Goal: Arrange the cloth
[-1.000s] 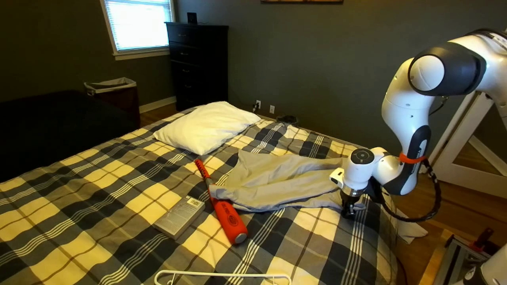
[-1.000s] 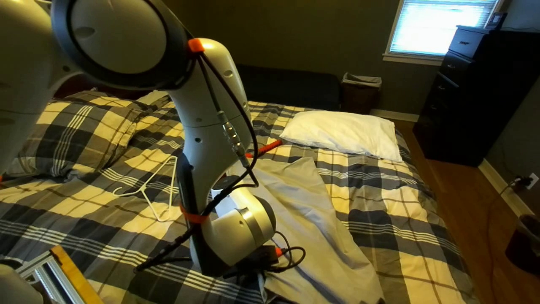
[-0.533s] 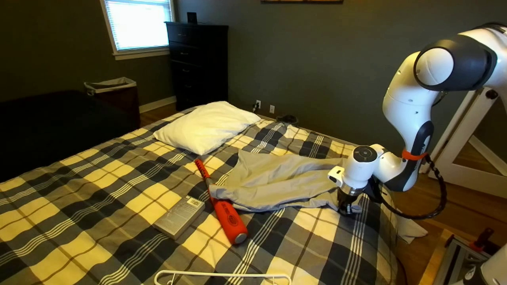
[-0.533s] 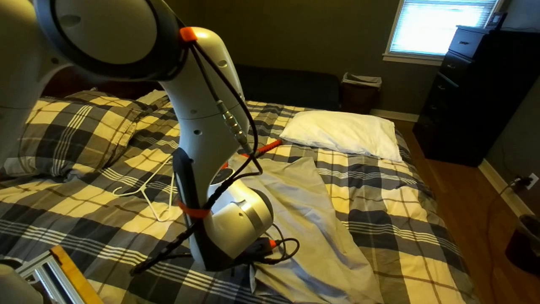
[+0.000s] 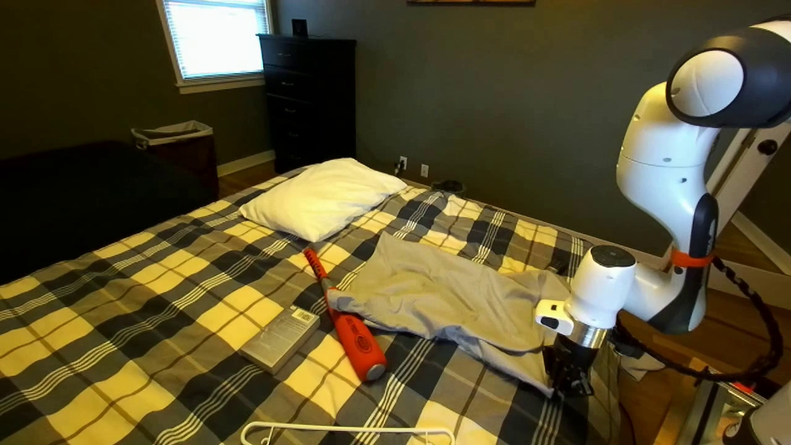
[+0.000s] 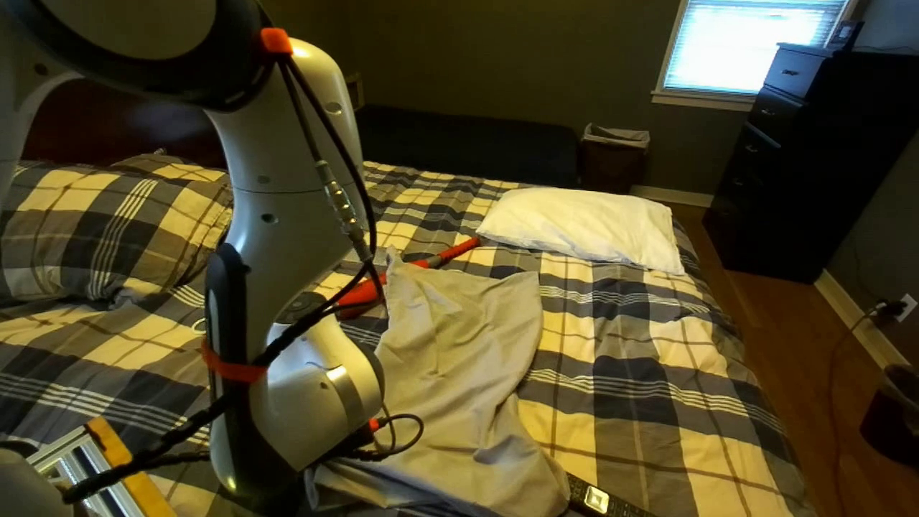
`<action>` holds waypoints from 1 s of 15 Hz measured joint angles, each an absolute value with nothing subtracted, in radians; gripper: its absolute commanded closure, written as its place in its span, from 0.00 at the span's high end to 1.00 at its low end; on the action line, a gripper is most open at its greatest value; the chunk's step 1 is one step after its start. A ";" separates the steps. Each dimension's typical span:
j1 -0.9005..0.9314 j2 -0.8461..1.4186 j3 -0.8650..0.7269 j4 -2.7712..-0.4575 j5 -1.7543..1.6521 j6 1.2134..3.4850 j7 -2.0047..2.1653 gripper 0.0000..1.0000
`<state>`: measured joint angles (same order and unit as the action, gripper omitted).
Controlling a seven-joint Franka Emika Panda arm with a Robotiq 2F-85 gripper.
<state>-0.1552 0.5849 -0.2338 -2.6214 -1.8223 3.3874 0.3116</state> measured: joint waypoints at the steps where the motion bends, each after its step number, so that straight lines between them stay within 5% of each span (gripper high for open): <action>1: -0.135 0.578 -0.246 -2.648 -1.859 3.422 0.309 0.01; 2: -0.112 0.572 -0.260 -2.668 -1.902 3.460 0.309 0.01; 3: -0.086 0.567 -0.277 -2.683 -1.948 3.498 0.312 0.28; 5: -0.019 0.568 -0.311 -2.688 -2.043 3.575 0.338 0.33; 13: 0.220 0.496 -0.482 -2.603 -2.190 3.688 0.556 0.93; 15: 0.230 0.422 -0.536 -2.590 -2.193 3.689 0.570 1.00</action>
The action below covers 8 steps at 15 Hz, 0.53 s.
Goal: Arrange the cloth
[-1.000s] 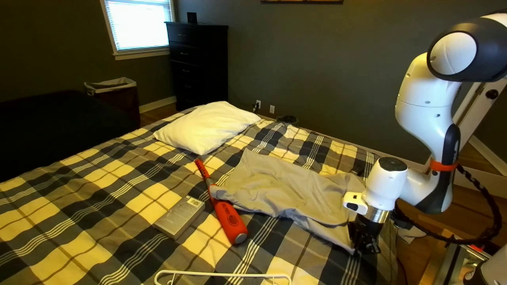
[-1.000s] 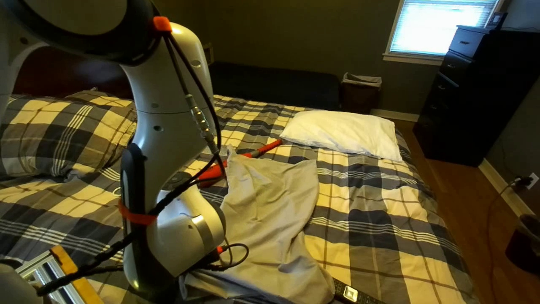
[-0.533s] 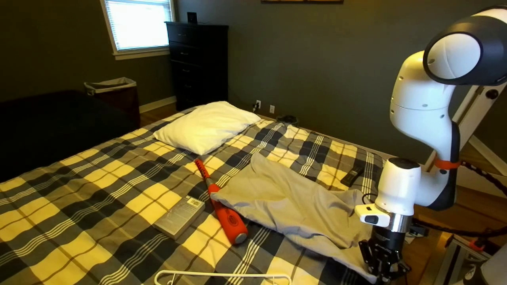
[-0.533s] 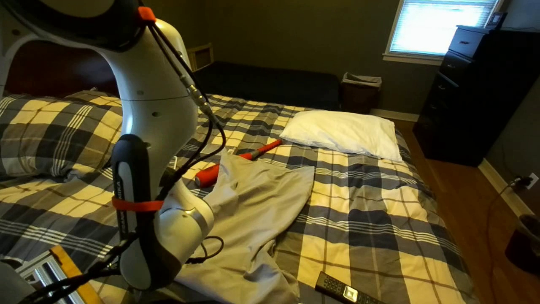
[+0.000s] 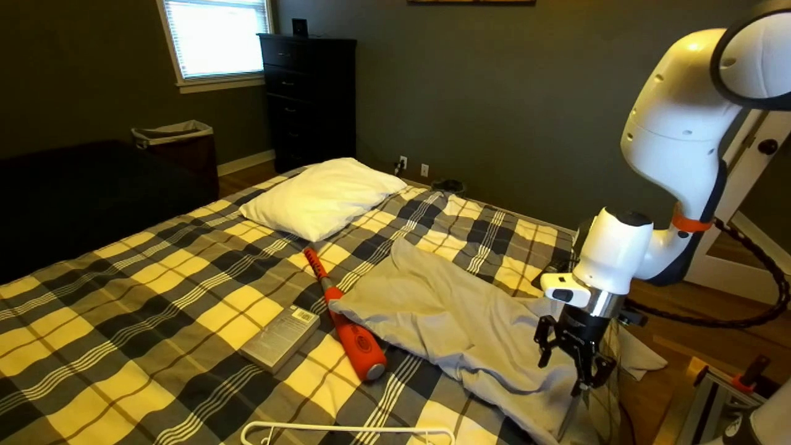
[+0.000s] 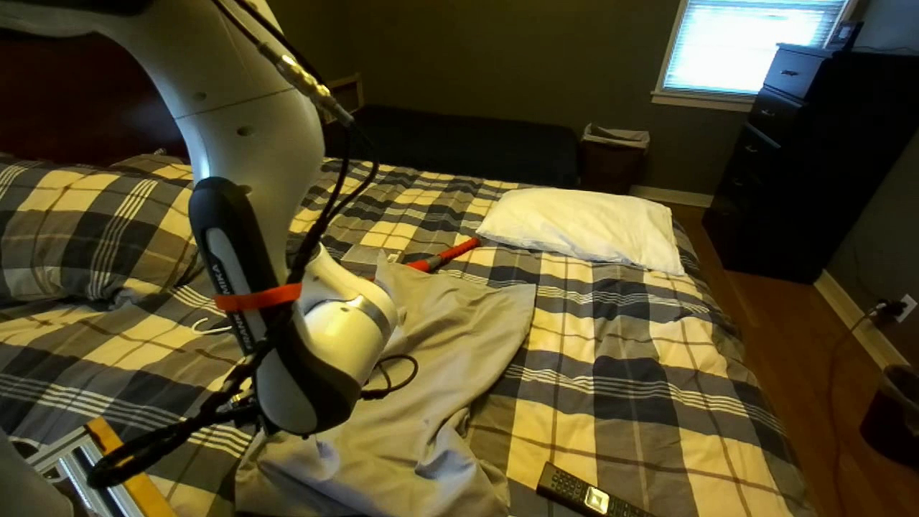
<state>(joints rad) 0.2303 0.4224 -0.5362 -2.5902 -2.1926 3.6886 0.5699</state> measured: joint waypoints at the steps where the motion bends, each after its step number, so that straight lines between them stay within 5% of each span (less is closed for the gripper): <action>1: 0.232 0.378 -0.567 -2.586 -2.193 3.689 0.575 1.00; 8: 0.181 0.149 -0.812 -2.506 -2.217 3.689 0.629 1.00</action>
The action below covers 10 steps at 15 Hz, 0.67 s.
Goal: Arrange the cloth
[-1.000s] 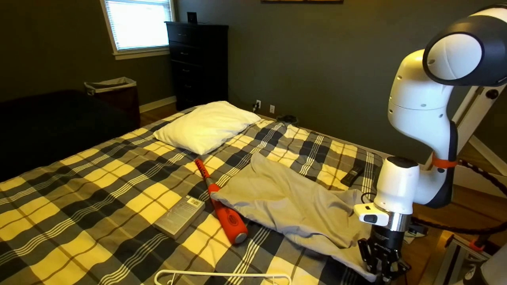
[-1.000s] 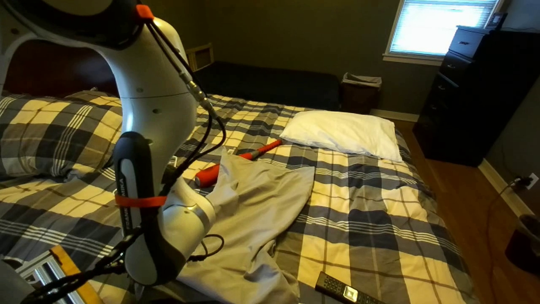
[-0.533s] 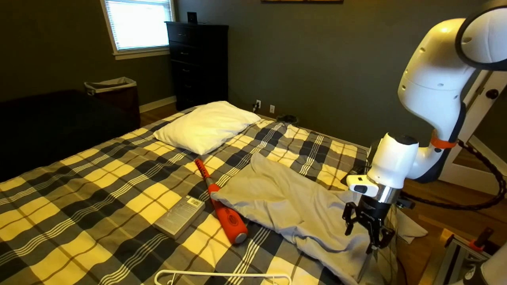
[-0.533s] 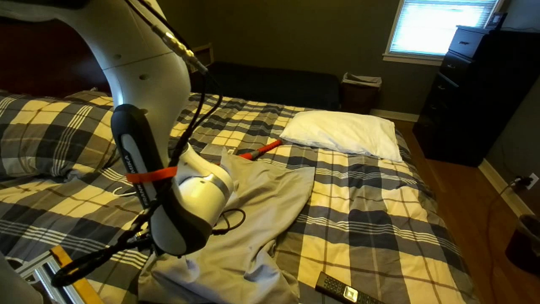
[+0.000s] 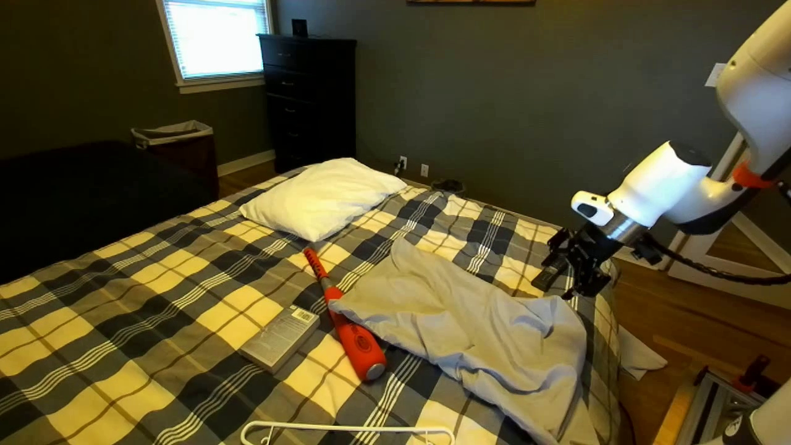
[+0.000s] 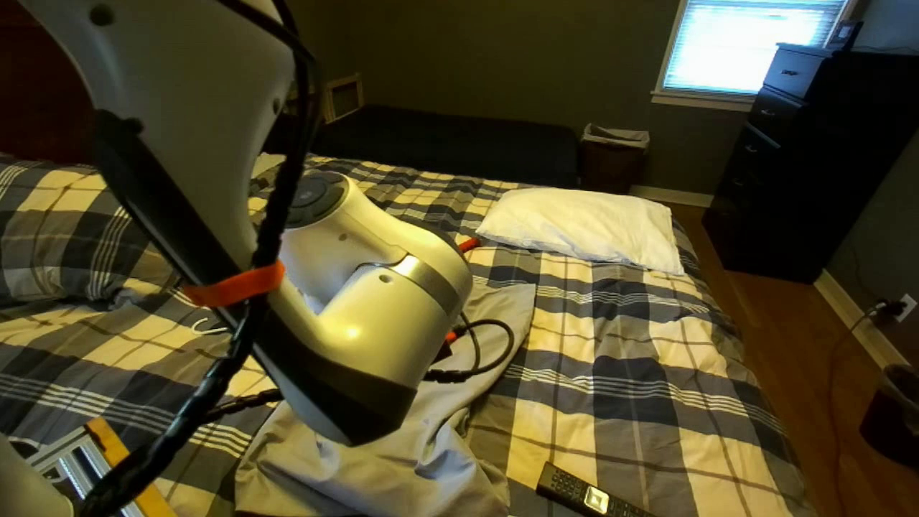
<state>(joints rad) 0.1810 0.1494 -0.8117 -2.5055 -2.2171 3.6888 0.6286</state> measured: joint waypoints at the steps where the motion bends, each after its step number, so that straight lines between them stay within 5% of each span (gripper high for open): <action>1: 0.165 0.132 -0.831 -2.500 -2.217 3.689 0.630 1.00; 10: 0.106 0.244 -0.883 -2.404 -2.238 3.720 0.666 1.00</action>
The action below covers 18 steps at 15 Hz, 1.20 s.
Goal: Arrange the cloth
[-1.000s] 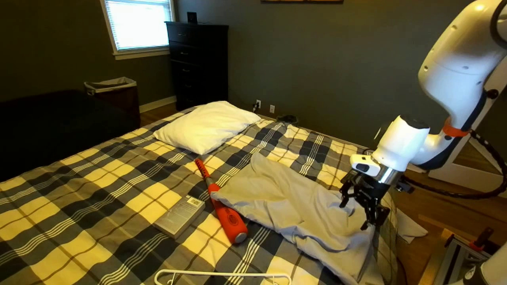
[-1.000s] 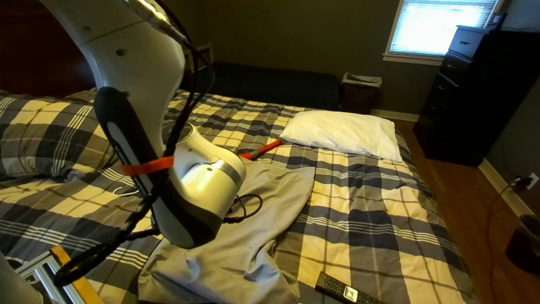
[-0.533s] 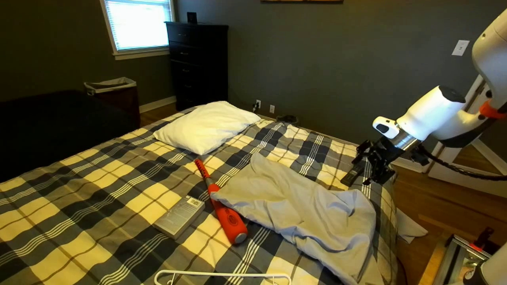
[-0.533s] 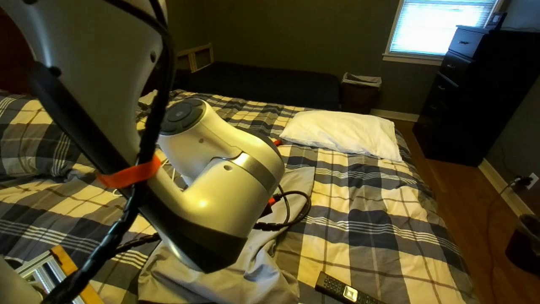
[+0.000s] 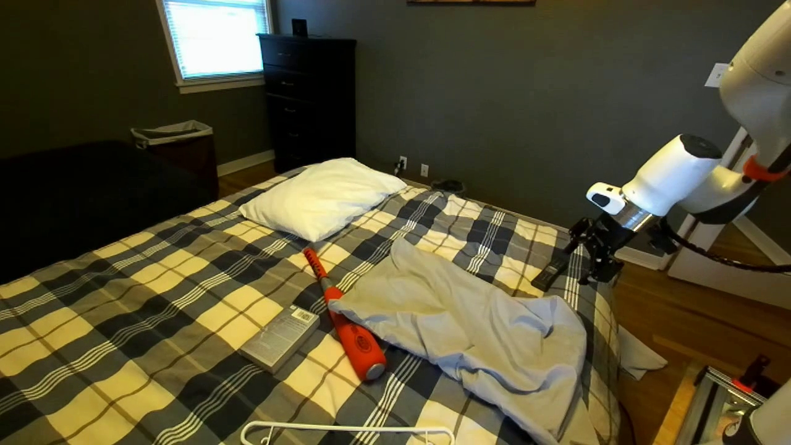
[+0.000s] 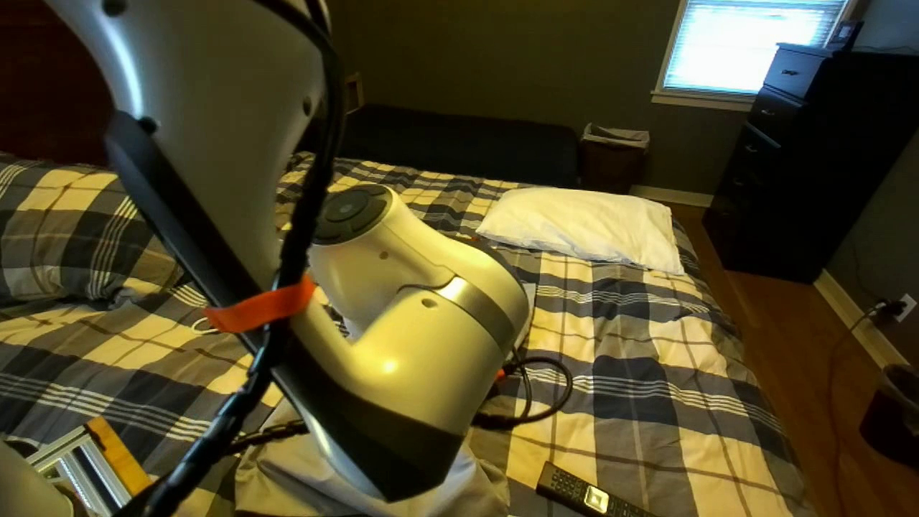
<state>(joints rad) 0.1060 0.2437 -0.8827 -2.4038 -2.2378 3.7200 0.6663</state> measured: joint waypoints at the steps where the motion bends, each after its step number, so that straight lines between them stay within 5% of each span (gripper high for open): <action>1: 0.087 0.291 -0.884 -2.372 -2.239 3.762 0.661 1.00; 10: -0.128 0.717 -0.784 -1.957 -2.226 3.929 0.831 1.00; 18: -0.140 0.806 -0.760 -1.886 -2.226 3.913 0.863 1.00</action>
<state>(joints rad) -0.1401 0.8062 -0.7603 -1.8858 -2.2255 3.9127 0.8626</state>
